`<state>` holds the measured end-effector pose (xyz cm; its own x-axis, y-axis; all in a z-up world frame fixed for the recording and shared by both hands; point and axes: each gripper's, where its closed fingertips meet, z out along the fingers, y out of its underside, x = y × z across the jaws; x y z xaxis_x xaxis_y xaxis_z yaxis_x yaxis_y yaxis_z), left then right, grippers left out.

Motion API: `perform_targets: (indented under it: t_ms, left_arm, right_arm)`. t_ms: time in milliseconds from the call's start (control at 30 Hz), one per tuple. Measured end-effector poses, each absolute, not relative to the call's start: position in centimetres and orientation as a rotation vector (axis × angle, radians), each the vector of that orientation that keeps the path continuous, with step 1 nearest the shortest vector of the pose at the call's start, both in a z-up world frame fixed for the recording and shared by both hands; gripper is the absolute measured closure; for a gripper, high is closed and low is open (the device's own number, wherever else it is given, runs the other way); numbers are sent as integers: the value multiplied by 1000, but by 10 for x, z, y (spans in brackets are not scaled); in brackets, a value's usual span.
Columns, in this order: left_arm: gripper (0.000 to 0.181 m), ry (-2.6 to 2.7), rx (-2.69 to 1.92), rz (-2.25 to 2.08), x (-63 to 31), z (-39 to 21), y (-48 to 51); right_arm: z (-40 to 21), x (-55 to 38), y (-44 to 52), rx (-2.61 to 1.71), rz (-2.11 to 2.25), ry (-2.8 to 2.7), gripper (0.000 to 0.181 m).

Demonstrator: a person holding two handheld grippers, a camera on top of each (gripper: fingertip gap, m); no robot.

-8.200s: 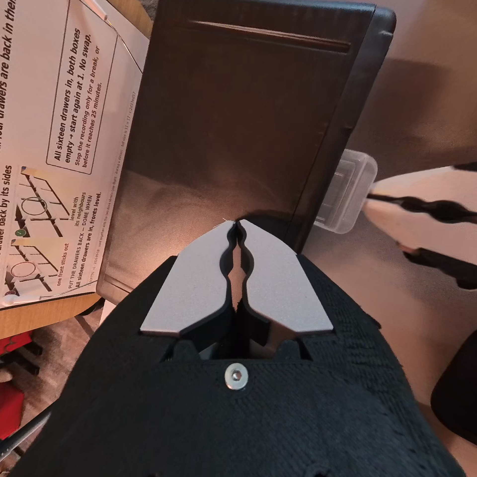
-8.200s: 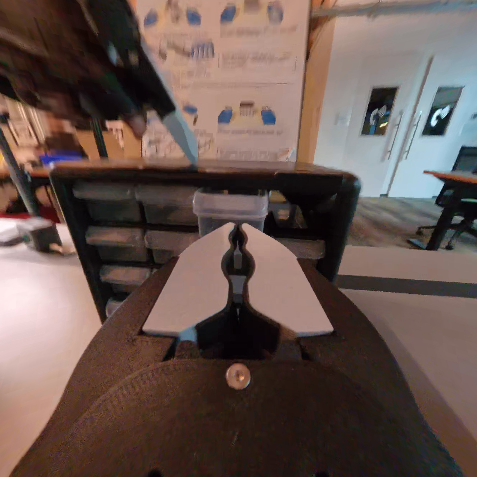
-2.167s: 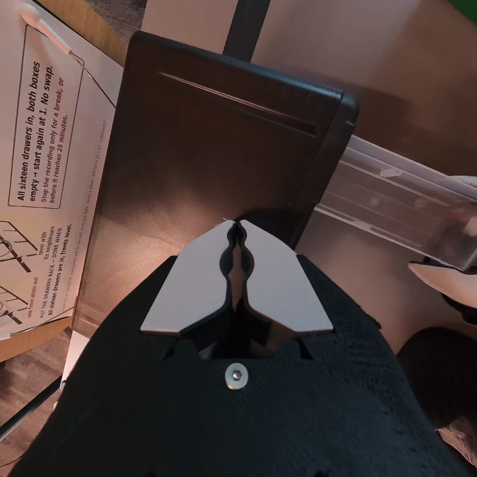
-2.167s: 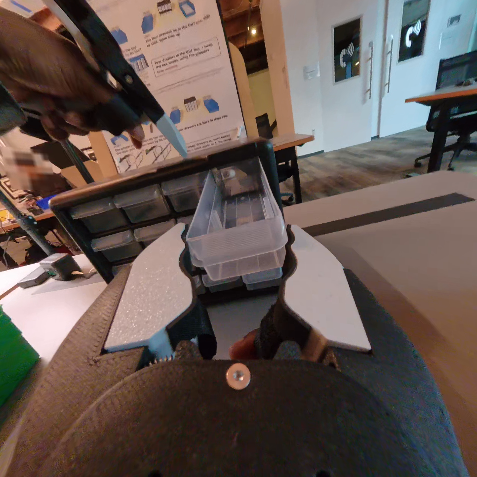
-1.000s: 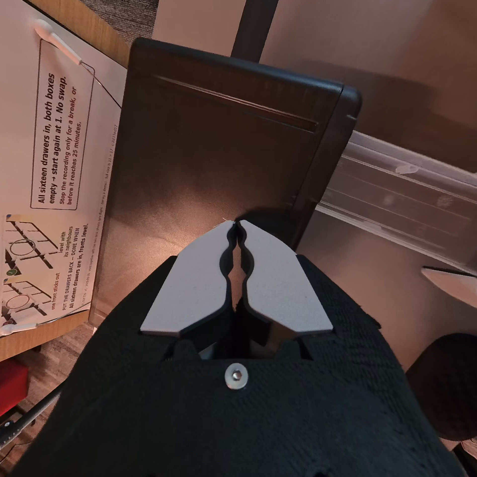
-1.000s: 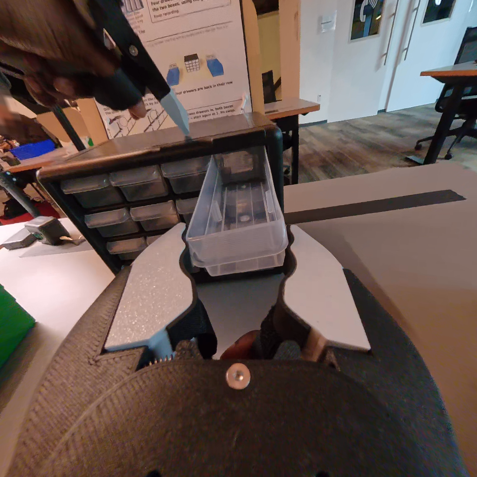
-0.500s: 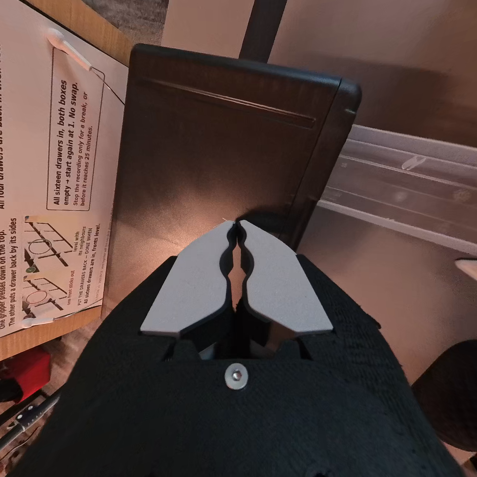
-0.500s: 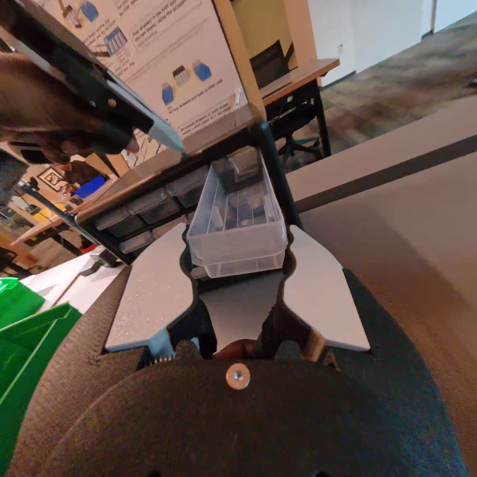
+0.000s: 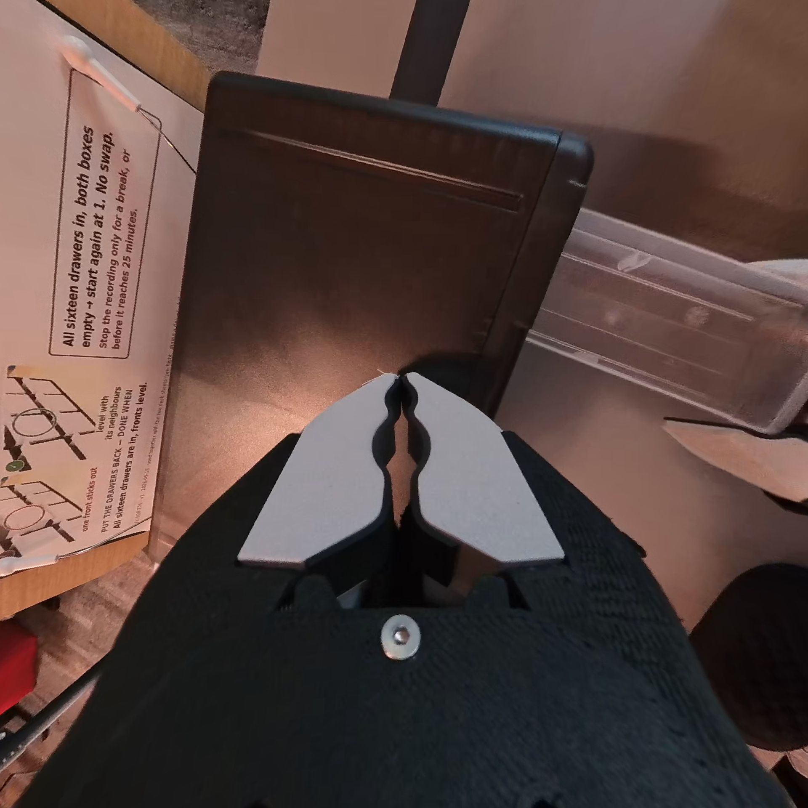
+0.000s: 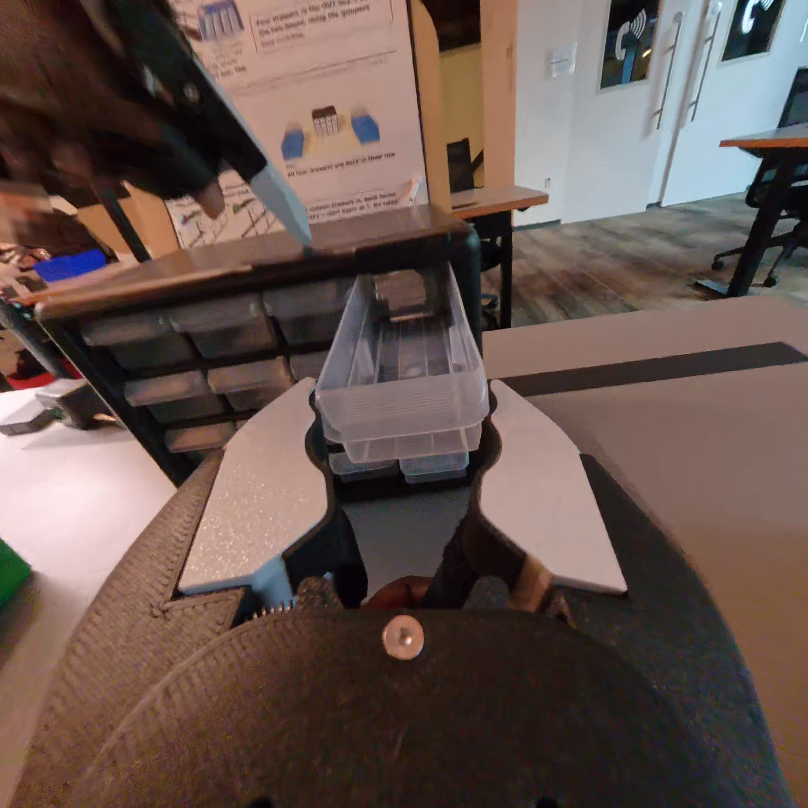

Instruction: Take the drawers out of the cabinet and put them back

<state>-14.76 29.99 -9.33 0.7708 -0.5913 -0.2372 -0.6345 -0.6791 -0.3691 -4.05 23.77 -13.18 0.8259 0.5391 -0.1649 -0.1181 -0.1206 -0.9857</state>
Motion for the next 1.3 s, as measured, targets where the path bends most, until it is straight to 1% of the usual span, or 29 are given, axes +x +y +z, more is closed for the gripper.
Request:
perform_targets:
  t_ms: [67,433,533,567,600,633,700,733,767,800,1000,1300]
  left_arm:
    - [181,937,-2532,164,-148,-93,300]
    - [181,968,-2546,200,-147,-93,300]
    - [181,980,-2553,220,-148,-93,301]
    - [181,985,-2556,226,-148,-93,301]
    - [181,990,-2558,232,-148,-93,301]
    - [181,993,-2560,235,-148,-93,301]
    - [181,995,-2563,241,-148,-93,301]
    - [181,995,-2563,246,-147,-93,301]
    - [181,997,-2562,253,-148,-93,301]
    - [181,999,-2562,262,-148,-93,301]
    - [181,1019,-2566,302,-148,-93,301]
    - [181,1035,-2559,301,-148,-93,302]
  right_arm:
    - [-129,-42,239,-1555,558,-327,112]
    - [-128,-73,290,-1623,557,-410,113]
    - [-136,-83,300,-1660,531,-519,113]
    - [-134,-83,298,-1643,544,-537,99]
    - [-133,-77,296,-1637,555,-510,90]
    - [-130,-72,291,-1604,590,-486,93]
    - [-119,-57,278,-1482,623,-440,127]
    - [-119,-55,273,-1450,611,-450,133]
    - [-122,-59,268,-1433,600,-490,154]
    - [-123,-61,268,-1420,565,-503,171]
    - [-129,-76,289,-1494,574,-521,177]
    - [-129,-94,312,-1516,536,-572,181]
